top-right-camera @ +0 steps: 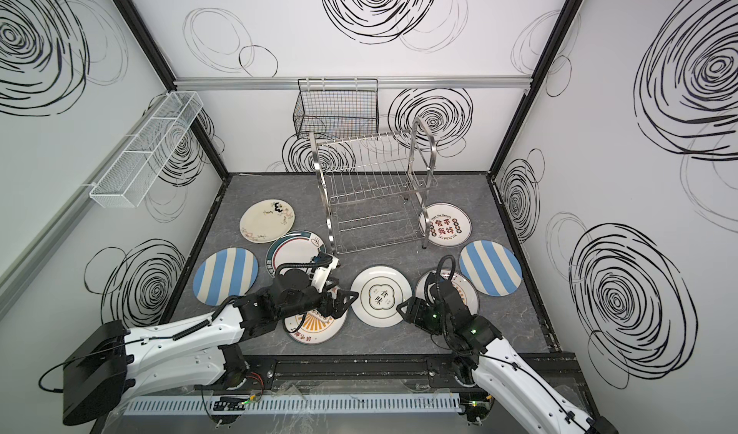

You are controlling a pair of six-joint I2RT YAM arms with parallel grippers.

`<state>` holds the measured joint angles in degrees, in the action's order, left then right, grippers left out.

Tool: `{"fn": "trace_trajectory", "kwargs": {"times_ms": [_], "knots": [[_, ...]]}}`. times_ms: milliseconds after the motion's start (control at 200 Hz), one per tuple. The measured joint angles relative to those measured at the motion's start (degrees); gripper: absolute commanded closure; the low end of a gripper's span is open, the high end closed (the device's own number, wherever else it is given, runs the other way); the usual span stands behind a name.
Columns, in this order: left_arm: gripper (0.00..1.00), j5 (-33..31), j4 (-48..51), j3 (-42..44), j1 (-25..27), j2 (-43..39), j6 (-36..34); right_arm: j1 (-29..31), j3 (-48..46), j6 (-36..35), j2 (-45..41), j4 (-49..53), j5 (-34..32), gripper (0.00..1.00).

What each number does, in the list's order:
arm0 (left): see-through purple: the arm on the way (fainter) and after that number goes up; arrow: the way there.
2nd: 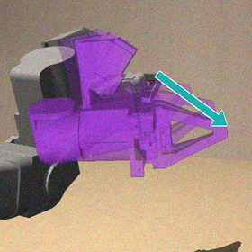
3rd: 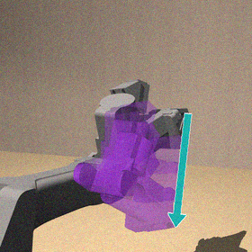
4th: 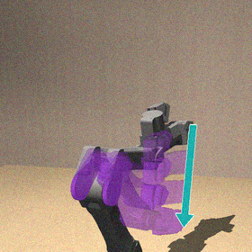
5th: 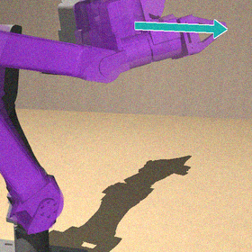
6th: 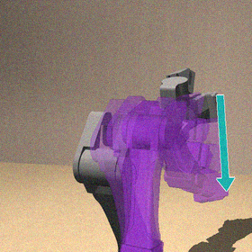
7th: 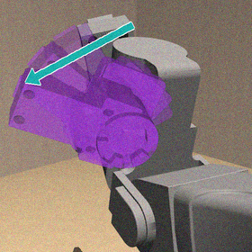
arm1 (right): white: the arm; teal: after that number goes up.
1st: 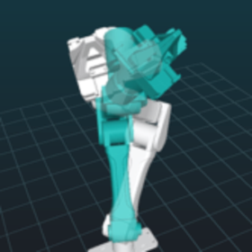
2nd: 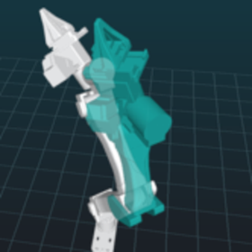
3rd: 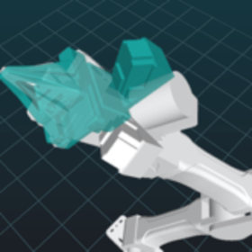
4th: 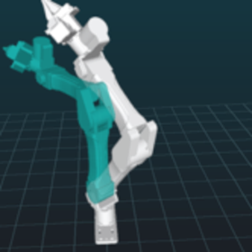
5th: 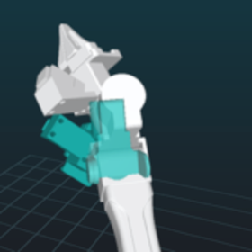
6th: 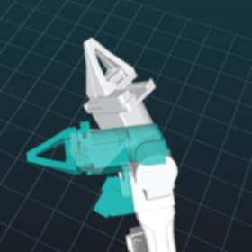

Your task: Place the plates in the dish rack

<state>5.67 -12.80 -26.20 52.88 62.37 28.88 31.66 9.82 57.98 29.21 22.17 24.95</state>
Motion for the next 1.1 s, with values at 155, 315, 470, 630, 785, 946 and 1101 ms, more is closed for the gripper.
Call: {"fn": "trace_trajectory", "kwargs": {"times_ms": [155,315,470,630,785,946,1101], "knots": [[0.04,1.20,-0.72,0.00,-0.02,1.27,-0.37,0.11,-2.75,2.62,-0.07,-2.67,-0.07,0.40],[0.04,2.43,-1.25,0.07,-0.22,1.38,-0.39,0.17,-4.07,5.49,-0.83,-7.65,-0.59,0.44],[0.04,3.43,-1.29,0.07,-0.55,1.49,-0.39,0.17,-5.22,7.85,-1.84,-11.89,-1.55,0.46],[0.04,3.93,-1.27,0.37,-0.98,1.42,-0.39,0.17,-5.40,8.68,-1.84,-12.39,-2.21,0.46],[0.04,4.33,-1.42,0.48,-1.57,1.62,-0.44,0.17,-5.46,8.87,-1.62,-12.52,-2.49,0.46],[0.04,5.20,-1.97,0.48,-1.57,4.00,-0.92,0.17,-5.38,7.89,0.57,-12.37,-3.34,0.45],[0.04,6.14,-1.99,0.44,-1.57,5.60,-1.22,0.26,-5.11,6.32,5.62,-12.83,-3.10,0.44]]}}
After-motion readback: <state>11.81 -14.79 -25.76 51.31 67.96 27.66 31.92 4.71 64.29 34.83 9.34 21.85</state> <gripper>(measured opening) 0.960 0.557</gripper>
